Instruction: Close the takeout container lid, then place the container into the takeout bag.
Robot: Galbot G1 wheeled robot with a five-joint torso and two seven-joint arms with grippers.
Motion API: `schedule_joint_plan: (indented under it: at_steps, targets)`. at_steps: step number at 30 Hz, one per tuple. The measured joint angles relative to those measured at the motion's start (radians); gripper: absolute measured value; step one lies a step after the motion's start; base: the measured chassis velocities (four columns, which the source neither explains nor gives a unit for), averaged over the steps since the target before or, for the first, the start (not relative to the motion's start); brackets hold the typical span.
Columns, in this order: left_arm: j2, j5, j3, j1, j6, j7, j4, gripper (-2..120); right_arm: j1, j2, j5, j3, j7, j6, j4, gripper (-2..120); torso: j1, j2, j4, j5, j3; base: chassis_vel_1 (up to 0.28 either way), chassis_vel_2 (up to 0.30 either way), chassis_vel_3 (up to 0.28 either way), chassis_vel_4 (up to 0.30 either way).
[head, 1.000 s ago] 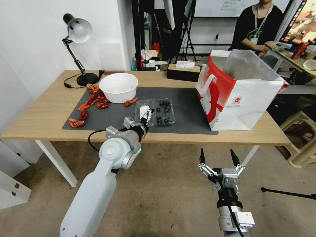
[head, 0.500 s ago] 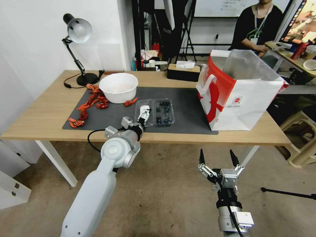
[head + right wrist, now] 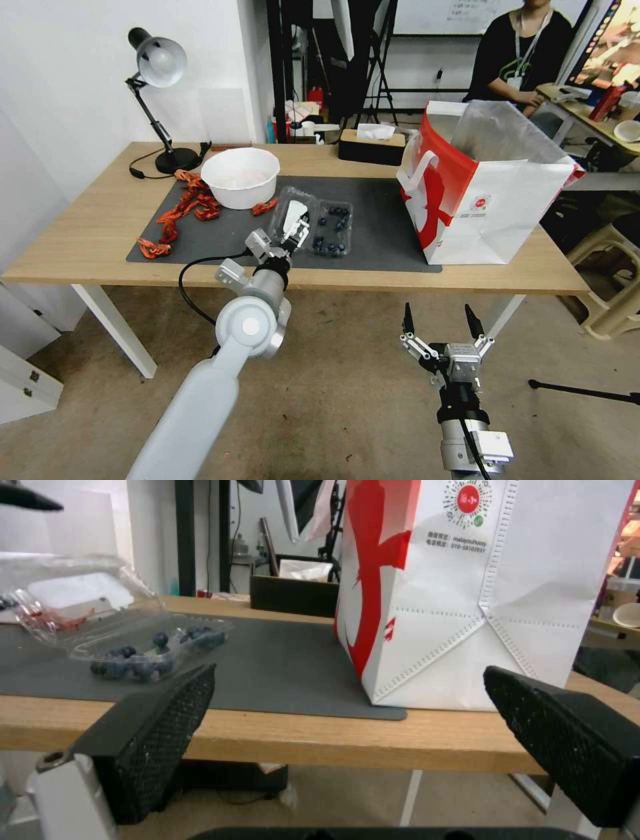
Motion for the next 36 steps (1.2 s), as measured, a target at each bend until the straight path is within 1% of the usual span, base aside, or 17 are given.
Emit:
schedule_joint_plan:
  at_steps: [1,4,7,11,20,22,23,26,31,33,36]
  targets:
    - [0.000,0.000,0.000,0.000,0.000,0.000,0.000,100,0.000,0.000,0.000,0.000,0.000,0.000,0.000,100,0.000,0.000,0.0000,0.0000,0.000,0.000,0.000,0.000,0.000]
    - [0.012,0.081,0.033,-0.009,-0.022,0.046,0.000,100,0.002,0.001,0.000,0.002,-0.001,0.000,0.000,100,0.000,0.000,0.0000,0.0000,0.000,0.000,0.000,0.000,0.000]
    - [0.019,0.097,0.052,-0.021,-0.025,0.057,0.000,100,0.003,0.003,0.000,0.003,-0.002,0.000,-0.001,100,0.000,0.000,0.0000,0.0000,0.000,0.000,0.000,0.000,0.000]
    - [0.025,0.088,0.075,-0.041,-0.026,0.059,0.000,100,0.003,0.006,-0.001,0.003,-0.002,0.000,-0.003,100,0.000,0.000,-0.0001,0.0000,0.000,0.000,0.000,0.000,0.000]
    - [0.022,-0.043,0.106,-0.092,-0.013,0.043,0.007,100,0.004,0.009,-0.001,0.009,-0.002,0.001,-0.010,100,0.000,0.000,0.0000,0.0000,0.000,0.000,0.000,0.000,0.000]
    - [0.018,-0.106,0.111,-0.108,0.000,0.023,0.007,100,0.004,0.011,-0.001,0.010,-0.002,0.001,-0.011,100,0.000,0.000,0.0000,0.0000,0.000,0.000,0.000,0.000,0.000]
    - [0.018,-0.106,0.111,-0.108,0.000,0.023,0.007,100,0.004,0.011,-0.001,0.010,-0.002,0.001,-0.011,100,0.000,0.000,0.0000,0.0000,0.000,0.000,0.000,0.000,0.000]
    - [0.008,-0.183,0.111,-0.130,0.014,-0.008,0.008,99,0.005,0.012,-0.001,0.011,-0.002,0.001,-0.013,100,0.000,0.000,0.0000,0.0000,0.000,0.000,0.000,0.000,0.000]
    - [0.001,-0.235,0.111,-0.150,0.022,-0.036,0.021,97,0.006,0.013,-0.001,0.013,-0.002,0.002,-0.016,100,0.000,0.000,0.0000,0.0000,0.000,0.000,0.000,0.000,0.000]
    - [-0.004,-0.265,0.111,-0.167,0.026,-0.059,0.044,93,0.007,0.014,-0.001,0.013,-0.002,0.002,-0.018,100,0.000,0.000,0.0000,0.0000,0.000,0.000,0.000,0.000,0.000]
    - [-0.006,-0.276,0.112,-0.175,0.027,-0.069,0.058,91,0.008,0.014,-0.001,0.012,-0.002,0.003,-0.018,100,0.000,0.000,-0.0001,0.0000,0.000,0.000,0.000,0.000,0.000]
